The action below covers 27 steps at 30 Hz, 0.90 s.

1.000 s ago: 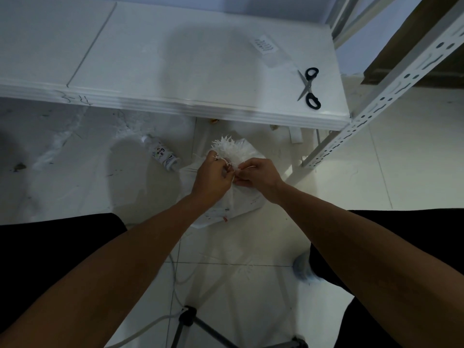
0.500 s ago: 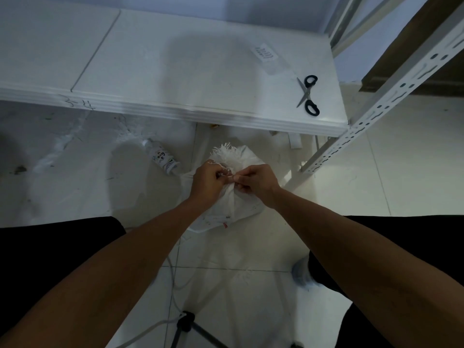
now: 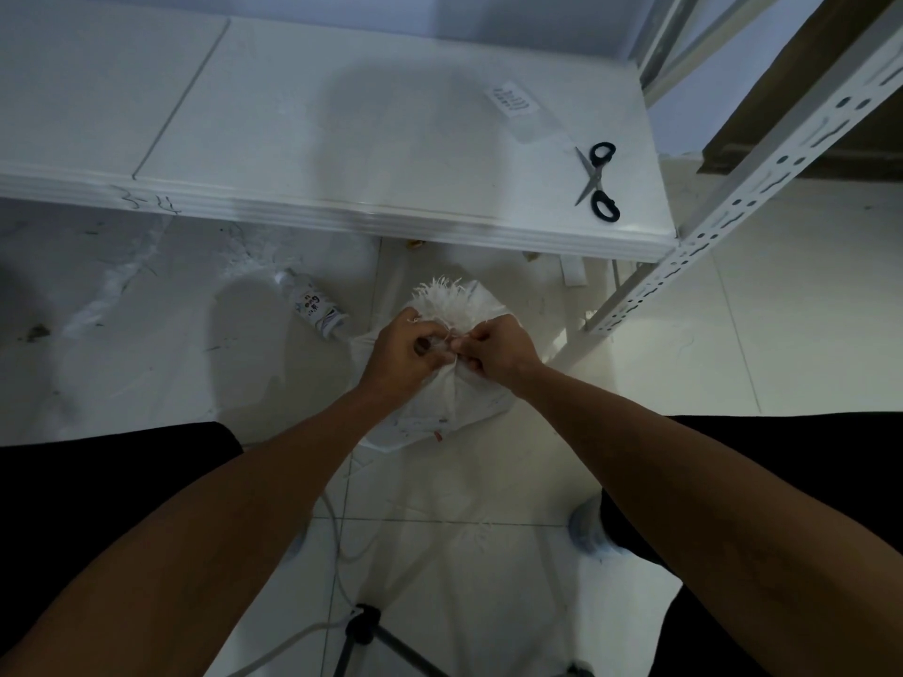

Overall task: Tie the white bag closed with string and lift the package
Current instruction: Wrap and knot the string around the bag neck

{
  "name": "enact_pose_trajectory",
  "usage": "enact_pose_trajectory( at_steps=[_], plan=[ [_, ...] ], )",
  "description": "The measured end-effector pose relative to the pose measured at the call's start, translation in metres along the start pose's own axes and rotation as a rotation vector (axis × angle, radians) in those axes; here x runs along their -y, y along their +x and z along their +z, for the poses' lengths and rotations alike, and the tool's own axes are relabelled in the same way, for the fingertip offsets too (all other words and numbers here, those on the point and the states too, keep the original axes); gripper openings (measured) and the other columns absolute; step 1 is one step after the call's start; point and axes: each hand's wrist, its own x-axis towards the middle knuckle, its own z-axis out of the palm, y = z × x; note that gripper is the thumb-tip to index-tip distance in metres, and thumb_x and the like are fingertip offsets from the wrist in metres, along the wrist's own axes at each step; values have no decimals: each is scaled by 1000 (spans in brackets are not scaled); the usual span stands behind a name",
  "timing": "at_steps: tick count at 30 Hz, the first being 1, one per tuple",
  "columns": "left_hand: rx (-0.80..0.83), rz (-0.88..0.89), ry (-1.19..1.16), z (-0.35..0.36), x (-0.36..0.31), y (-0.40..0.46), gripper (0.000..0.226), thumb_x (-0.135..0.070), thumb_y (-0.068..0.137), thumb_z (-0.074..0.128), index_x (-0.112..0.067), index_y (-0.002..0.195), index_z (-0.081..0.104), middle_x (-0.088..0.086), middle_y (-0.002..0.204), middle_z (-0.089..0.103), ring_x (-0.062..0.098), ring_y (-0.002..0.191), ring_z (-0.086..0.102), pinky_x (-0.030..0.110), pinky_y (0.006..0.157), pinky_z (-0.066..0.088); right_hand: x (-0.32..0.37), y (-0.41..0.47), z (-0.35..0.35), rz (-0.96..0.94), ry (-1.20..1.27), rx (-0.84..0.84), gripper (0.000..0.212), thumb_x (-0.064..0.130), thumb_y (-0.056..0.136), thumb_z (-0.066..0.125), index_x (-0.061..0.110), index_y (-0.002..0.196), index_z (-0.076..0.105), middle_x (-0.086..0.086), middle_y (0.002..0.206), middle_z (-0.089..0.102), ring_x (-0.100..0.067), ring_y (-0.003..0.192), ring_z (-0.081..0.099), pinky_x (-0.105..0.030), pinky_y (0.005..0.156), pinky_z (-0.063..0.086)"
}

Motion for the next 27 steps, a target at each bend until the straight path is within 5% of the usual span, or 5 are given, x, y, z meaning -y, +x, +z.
enact_pose_trajectory(
  at_steps=[4, 11, 14, 24, 27],
  plan=[
    [-19, -9, 24, 3, -2, -1, 23, -17, 64, 84, -16, 85, 74, 1, 86, 55, 16, 75, 60, 25, 67, 48, 2, -2, -6, 44, 155, 48, 27, 14, 76, 81, 8, 56, 65, -9, 55, 60, -13, 45, 52, -22, 46, 46],
    [-92, -57, 110, 6, -7, 0, 19, -20, 64, 86, -16, 80, 76, 0, 82, 59, 15, 72, 61, 23, 63, 45, 10, 2, -6, 74, 117, 143, 29, 9, 87, 70, 5, 60, 62, -12, 61, 60, -23, 57, 57, -34, 63, 54],
    [-115, -52, 120, 5, -4, -1, 16, -21, 66, 86, -16, 77, 75, -1, 78, 57, 16, 70, 60, 21, 60, 43, 10, 3, -5, 42, 50, 158, 27, 6, 88, 68, 3, 62, 60, -10, 59, 56, -18, 52, 54, -22, 51, 50],
    [-111, -22, 140, 5, 0, -1, 16, -23, 68, 84, -13, 75, 74, 3, 82, 60, 17, 71, 61, 27, 62, 49, 4, -4, -9, -337, -327, 37, 7, 14, 78, 73, 8, 79, 77, 1, 67, 64, -3, 54, 47, -7, 51, 33],
    [-115, -35, 140, 4, 2, 1, 18, -25, 68, 84, -12, 76, 74, 2, 82, 59, 14, 69, 59, 10, 60, 39, 2, -1, -7, -369, -369, 31, 9, 13, 78, 71, 10, 83, 78, -5, 78, 71, -10, 66, 53, -6, 54, 32]
  ],
)
